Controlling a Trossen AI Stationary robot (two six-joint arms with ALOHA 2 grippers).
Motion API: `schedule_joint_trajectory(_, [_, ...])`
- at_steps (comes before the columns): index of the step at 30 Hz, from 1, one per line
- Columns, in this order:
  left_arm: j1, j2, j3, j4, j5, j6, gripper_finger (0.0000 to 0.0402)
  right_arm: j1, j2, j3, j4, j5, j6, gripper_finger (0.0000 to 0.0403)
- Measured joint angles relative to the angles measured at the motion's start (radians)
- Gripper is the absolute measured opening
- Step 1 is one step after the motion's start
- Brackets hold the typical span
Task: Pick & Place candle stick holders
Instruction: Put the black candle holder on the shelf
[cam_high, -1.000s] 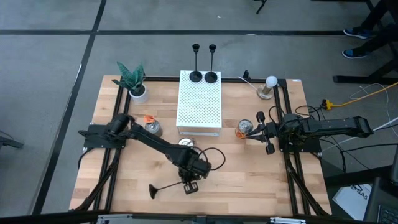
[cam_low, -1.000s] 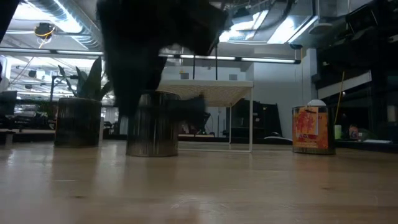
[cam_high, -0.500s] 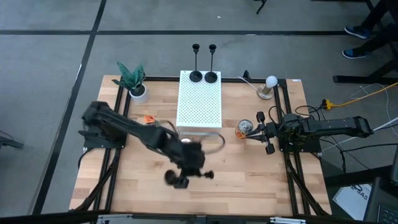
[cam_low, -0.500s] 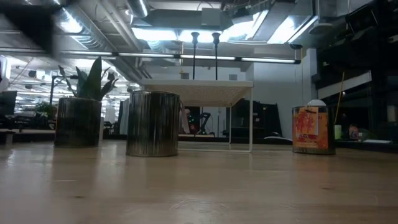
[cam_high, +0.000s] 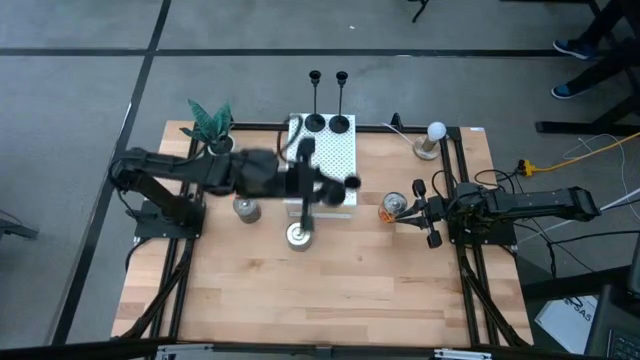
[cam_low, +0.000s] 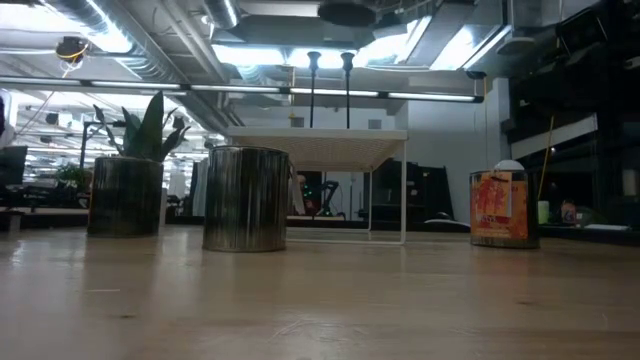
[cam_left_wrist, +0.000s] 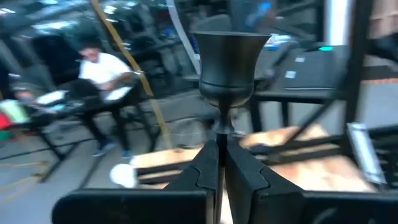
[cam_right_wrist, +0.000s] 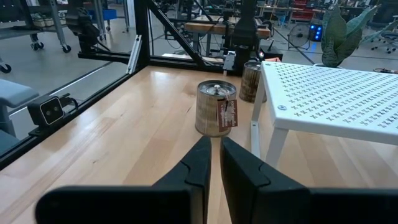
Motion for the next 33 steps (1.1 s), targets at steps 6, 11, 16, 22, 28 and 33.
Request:
schedule_joint_trajectory(6, [0.173,0.003,0.000,0.057,0.041,0.007,0.0008,0.000,0.000,0.000,0.000,0.000,0.000,0.0039])
schedule_joint_trajectory(11, [0.276,0.004,0.000,0.115,0.173,-0.042,0.0008,0.000,0.000,0.000,0.000,0.000,0.000,0.0039])
schedule_joint_trajectory(16, [0.332,0.004,0.000,0.171,0.183,-0.045,0.0008,0.000,0.000,0.000,0.000,0.000,0.000,0.0039])
schedule_joint_trajectory(22, [0.367,0.031,0.000,0.203,0.162,-0.075,0.0008,0.000,0.000,0.000,0.000,0.000,0.000,0.0039])
schedule_joint_trajectory(28, [0.369,0.104,-0.001,0.188,0.051,-0.074,0.0008,0.000,0.000,0.000,0.000,0.000,0.000,0.0039])
schedule_joint_trajectory(33, [0.370,0.156,-0.008,0.174,-0.058,-0.056,0.0008,0.000,0.000,0.000,0.000,0.000,0.000,0.0039])
